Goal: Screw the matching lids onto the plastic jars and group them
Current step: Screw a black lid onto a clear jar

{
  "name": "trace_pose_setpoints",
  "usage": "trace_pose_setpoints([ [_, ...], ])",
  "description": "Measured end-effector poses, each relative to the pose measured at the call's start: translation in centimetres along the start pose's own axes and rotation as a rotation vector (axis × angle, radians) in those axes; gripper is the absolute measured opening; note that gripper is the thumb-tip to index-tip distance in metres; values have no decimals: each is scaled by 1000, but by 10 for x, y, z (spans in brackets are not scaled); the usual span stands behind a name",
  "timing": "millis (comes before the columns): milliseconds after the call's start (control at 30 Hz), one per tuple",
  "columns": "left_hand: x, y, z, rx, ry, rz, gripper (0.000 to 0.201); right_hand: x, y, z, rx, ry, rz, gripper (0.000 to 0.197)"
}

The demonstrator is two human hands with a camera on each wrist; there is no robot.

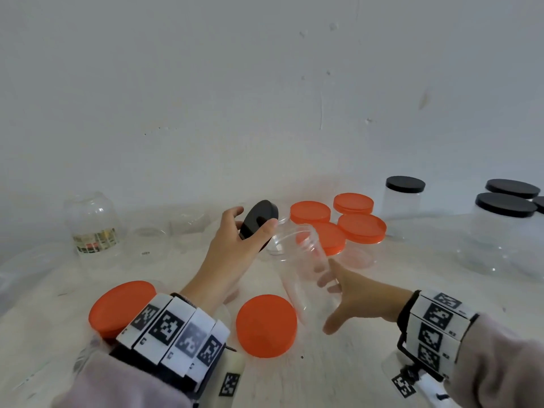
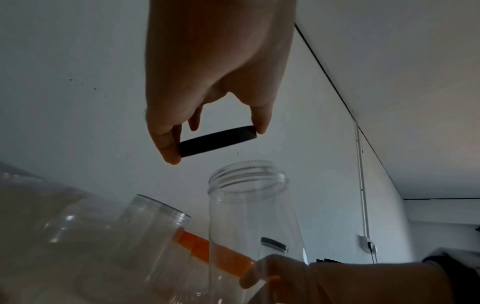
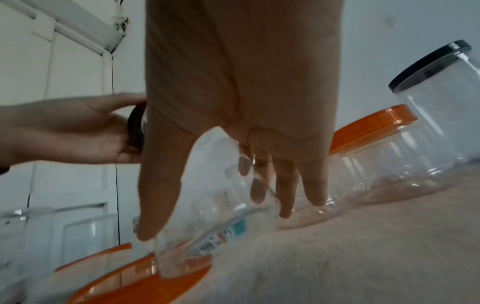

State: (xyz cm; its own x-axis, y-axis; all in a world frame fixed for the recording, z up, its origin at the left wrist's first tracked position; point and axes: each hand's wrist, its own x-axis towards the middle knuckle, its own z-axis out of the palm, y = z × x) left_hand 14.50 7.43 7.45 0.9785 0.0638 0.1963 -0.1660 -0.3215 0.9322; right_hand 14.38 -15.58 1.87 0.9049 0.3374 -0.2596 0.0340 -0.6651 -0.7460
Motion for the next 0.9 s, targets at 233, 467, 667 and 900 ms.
trace_pose_setpoints([
  [233, -5, 4, 21, 62, -148, 44, 82, 4, 18, -1, -2, -7, 26, 113],
  [467, -9, 11, 35, 67, -274, 112, 74, -4, 14, -15, 154, 65, -69, 109],
  [667, -8, 21, 48, 186, -362, 211, 78, -5, 7, -10, 197, 120, -169, 96],
  [900, -2, 25, 59, 304, -398, 259, 80, -5, 8, -7, 211, 105, -185, 78],
])
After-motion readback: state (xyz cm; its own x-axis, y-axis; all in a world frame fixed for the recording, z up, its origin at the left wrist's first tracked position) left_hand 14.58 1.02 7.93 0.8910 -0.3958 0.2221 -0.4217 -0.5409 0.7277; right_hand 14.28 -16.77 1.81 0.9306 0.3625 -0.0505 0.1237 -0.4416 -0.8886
